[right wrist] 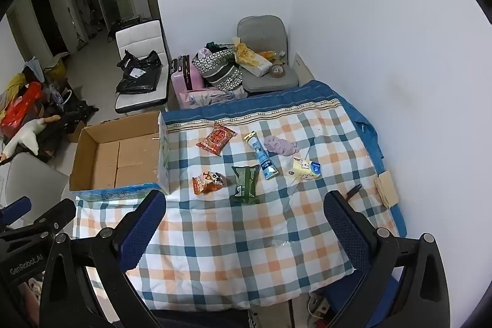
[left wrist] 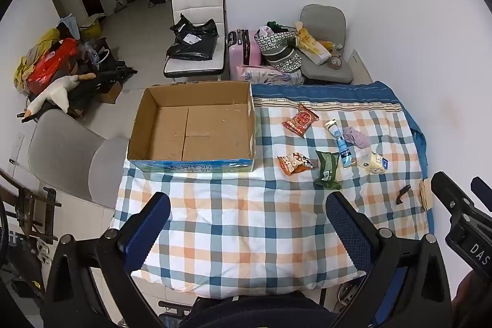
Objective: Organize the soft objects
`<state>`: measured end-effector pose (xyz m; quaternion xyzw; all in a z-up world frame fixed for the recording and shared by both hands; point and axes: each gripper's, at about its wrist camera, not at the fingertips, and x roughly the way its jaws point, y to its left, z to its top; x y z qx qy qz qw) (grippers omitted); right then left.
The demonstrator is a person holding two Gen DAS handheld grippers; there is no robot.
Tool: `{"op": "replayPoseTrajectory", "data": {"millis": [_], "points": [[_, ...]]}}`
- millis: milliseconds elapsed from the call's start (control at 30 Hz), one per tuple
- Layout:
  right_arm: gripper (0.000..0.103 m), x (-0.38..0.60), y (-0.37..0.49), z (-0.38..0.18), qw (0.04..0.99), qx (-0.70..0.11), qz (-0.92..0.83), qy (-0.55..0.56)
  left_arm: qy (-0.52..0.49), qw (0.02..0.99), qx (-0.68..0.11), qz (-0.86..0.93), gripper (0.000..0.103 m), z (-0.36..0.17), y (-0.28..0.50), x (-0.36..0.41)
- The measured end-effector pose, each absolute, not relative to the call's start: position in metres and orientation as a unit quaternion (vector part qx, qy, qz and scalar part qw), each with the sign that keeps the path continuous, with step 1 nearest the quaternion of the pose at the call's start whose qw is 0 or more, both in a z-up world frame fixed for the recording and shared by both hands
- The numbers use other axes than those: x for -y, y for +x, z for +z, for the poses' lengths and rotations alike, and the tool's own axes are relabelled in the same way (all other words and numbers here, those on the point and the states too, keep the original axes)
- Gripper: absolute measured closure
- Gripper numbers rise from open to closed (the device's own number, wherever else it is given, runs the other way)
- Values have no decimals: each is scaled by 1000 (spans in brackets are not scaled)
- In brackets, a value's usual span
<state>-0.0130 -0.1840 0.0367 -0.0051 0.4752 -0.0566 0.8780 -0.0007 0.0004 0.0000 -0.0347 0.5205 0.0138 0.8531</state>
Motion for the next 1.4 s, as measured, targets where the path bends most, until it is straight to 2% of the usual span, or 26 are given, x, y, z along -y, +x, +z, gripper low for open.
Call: {"op": "replayPoseTrajectory", "data": {"millis": [1400], "points": [[0, 178, -15, 48, 885, -462, -56, -7, -27, 860, -509, 23, 0, 11, 6, -9]]}}
